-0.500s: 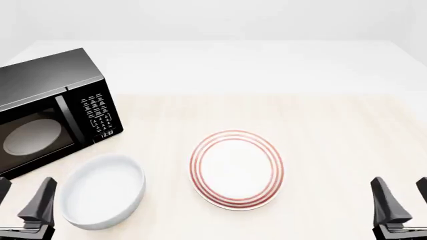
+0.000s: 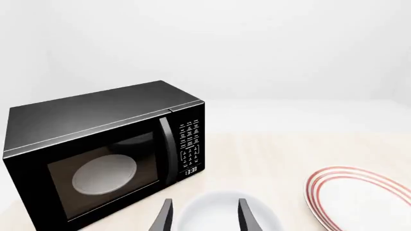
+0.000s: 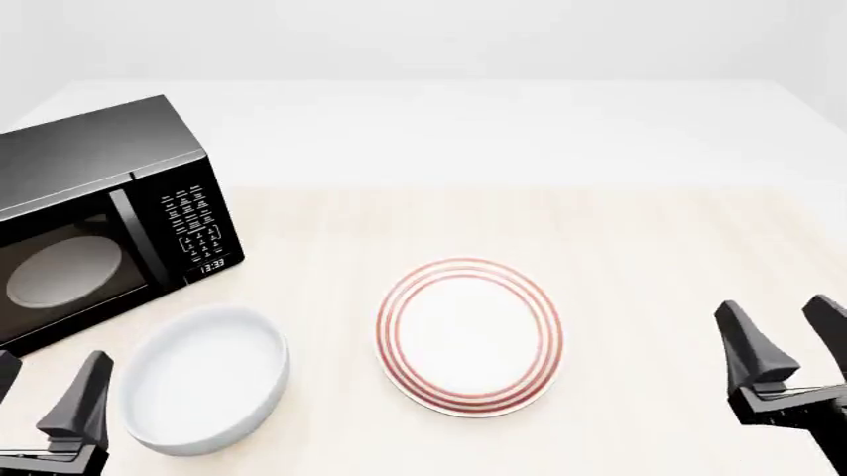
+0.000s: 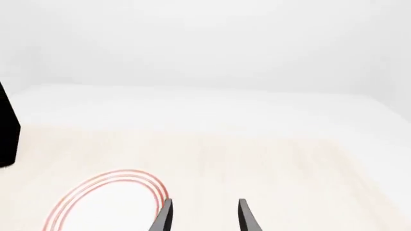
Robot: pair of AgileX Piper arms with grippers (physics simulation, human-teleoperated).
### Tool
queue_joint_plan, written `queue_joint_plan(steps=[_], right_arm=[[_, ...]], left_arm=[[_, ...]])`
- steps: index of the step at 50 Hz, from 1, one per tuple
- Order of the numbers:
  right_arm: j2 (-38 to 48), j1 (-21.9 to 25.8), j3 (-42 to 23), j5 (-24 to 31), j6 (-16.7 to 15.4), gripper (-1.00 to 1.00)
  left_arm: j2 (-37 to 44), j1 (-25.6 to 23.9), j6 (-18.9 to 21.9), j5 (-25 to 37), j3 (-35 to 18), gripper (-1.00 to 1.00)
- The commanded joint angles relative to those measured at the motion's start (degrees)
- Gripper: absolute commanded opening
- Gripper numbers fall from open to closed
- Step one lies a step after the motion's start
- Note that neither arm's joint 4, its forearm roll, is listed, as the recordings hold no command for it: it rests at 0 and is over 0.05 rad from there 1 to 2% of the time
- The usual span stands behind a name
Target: Put the white bowl to the right of the plate.
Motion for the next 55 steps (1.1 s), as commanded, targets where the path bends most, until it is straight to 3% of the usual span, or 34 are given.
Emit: queue_joint_plan(steps=[1, 12, 26, 55], right_arm=[[18.15, 5.39, -10.15, -4.40, -0.53, 1.00], [35.84, 12.21, -21.38, -6.72, 0.56, 1.00], [52.32, 19.52, -35.66, -3.80, 1.64, 1.00], [76.33, 31.79, -59.39, 4.74, 5.85, 1.00]], left_arm=[[0.02, 0.00, 0.00, -0.01, -0.01, 1.00], [0.02, 0.00, 0.00, -0.01, -0.01, 1.00], [0.02, 0.00, 0.00, -0.01, -0.01, 1.00], [0.02, 0.00, 0.00, -0.01, -0.01, 1.00]])
